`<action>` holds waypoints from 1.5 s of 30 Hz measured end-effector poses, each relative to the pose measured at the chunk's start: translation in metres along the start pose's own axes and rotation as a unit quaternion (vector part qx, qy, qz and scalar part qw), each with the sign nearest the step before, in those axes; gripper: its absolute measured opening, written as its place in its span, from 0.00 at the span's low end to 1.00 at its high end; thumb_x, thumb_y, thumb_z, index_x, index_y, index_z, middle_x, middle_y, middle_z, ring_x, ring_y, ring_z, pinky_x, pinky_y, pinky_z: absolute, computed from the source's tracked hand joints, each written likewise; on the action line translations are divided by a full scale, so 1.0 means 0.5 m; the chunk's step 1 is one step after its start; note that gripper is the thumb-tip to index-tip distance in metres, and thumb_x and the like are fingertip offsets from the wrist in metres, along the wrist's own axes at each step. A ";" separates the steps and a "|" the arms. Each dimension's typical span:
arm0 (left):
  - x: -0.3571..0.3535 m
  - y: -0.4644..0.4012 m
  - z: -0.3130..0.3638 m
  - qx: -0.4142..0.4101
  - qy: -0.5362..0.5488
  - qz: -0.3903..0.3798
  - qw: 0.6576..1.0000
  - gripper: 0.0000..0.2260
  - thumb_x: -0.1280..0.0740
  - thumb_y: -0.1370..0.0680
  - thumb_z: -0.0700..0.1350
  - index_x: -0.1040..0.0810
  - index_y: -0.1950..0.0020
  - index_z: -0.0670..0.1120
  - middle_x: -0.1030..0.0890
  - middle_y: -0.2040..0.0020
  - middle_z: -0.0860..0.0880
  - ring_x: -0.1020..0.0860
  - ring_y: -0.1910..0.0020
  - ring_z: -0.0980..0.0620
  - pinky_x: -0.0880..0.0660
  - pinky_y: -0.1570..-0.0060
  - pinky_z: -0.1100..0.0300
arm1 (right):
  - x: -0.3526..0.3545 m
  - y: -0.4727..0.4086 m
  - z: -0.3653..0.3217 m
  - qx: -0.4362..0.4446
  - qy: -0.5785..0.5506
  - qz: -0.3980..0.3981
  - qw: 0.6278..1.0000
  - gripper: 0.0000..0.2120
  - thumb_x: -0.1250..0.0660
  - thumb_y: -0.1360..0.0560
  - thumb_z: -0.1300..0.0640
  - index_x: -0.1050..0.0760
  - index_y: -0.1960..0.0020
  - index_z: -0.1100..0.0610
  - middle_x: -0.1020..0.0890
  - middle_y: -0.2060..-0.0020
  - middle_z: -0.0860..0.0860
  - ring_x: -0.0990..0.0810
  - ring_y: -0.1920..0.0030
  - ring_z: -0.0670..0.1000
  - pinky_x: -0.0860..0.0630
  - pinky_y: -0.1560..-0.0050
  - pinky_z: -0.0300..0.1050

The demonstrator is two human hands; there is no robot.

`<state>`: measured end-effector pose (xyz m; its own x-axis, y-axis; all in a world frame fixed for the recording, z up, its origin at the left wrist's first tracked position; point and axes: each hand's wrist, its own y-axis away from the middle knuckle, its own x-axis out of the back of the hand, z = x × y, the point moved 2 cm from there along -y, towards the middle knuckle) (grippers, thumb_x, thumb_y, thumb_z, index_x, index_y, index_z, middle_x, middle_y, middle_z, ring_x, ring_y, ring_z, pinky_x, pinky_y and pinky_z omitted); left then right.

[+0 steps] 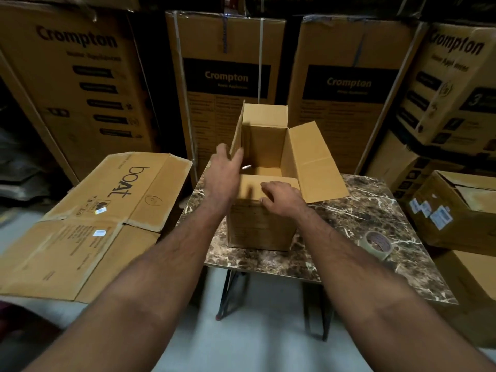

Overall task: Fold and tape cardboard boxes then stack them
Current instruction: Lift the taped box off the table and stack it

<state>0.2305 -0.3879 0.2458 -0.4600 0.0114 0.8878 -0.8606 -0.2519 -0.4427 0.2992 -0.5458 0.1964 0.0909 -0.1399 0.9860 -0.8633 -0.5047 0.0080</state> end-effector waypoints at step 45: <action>-0.384 -0.712 -0.015 0.164 -0.137 -0.212 0.954 0.30 0.36 0.20 0.36 0.47 0.21 0.36 0.55 0.23 0.26 0.22 0.38 0.38 0.20 0.50 0.54 | 0.115 -0.837 0.364 -0.218 -0.614 0.208 0.730 0.29 0.54 0.18 0.33 0.23 0.40 0.50 0.21 0.39 0.54 0.22 0.44 0.53 0.25 0.42 0.54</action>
<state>0.6235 -0.2932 0.2321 0.0274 -0.0626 0.9977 -0.8215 -0.5700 -0.0132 0.7559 -0.4978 0.2196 -0.0797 -0.9964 0.0281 -0.9945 0.0814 0.0662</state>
